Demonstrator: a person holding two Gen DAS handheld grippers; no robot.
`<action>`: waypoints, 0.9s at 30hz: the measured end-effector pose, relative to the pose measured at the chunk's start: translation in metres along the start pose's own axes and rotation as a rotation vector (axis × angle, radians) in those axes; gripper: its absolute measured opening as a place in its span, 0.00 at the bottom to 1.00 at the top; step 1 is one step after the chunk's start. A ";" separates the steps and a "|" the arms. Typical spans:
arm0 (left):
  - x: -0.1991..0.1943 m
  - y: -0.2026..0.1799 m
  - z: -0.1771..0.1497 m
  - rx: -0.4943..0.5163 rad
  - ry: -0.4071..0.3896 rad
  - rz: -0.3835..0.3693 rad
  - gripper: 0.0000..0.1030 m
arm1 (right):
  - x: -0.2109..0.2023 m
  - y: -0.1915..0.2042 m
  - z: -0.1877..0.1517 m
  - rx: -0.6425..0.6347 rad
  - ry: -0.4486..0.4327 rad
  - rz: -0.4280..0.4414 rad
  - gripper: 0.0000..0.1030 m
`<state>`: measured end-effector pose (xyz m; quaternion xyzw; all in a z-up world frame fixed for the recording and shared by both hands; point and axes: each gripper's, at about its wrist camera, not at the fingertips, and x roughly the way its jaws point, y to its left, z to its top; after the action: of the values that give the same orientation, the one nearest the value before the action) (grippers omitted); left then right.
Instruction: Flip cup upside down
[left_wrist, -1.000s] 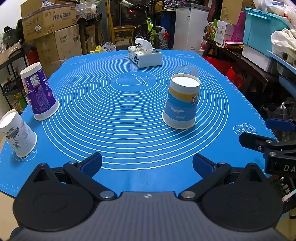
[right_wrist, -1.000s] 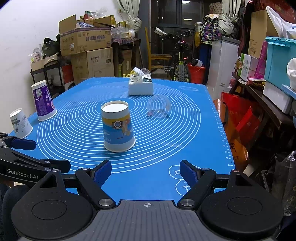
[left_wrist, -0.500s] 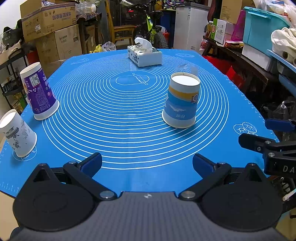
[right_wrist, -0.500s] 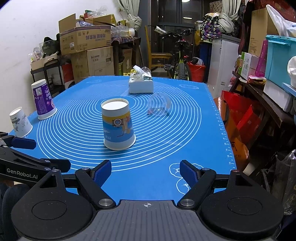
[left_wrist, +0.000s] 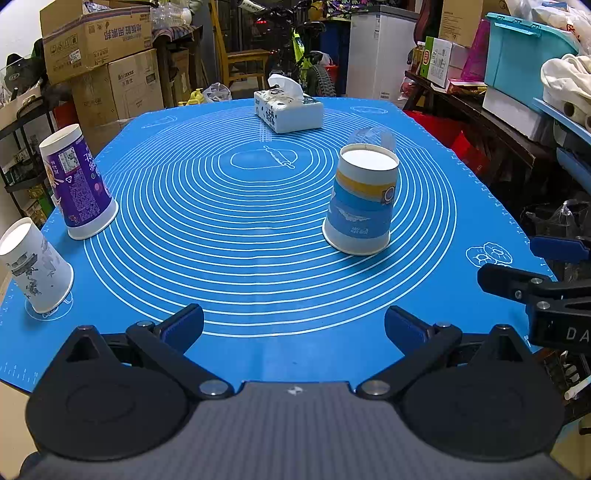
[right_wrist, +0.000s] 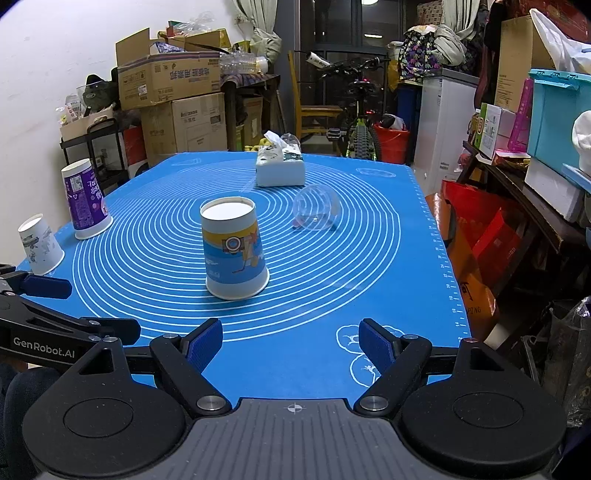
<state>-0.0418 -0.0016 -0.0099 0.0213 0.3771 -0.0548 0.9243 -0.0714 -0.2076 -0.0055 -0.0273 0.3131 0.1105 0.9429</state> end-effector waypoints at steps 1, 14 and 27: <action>0.000 0.000 0.000 0.000 0.000 0.000 1.00 | 0.000 0.000 0.000 0.000 0.000 0.000 0.81; 0.000 -0.001 0.000 0.002 0.000 0.001 1.00 | 0.000 -0.001 0.000 0.001 0.000 0.001 0.81; 0.000 0.000 -0.003 0.004 0.002 0.002 1.00 | 0.001 0.000 -0.002 0.004 0.003 0.000 0.81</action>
<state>-0.0437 -0.0013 -0.0117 0.0237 0.3780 -0.0546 0.9239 -0.0715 -0.2075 -0.0079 -0.0257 0.3148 0.1099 0.9424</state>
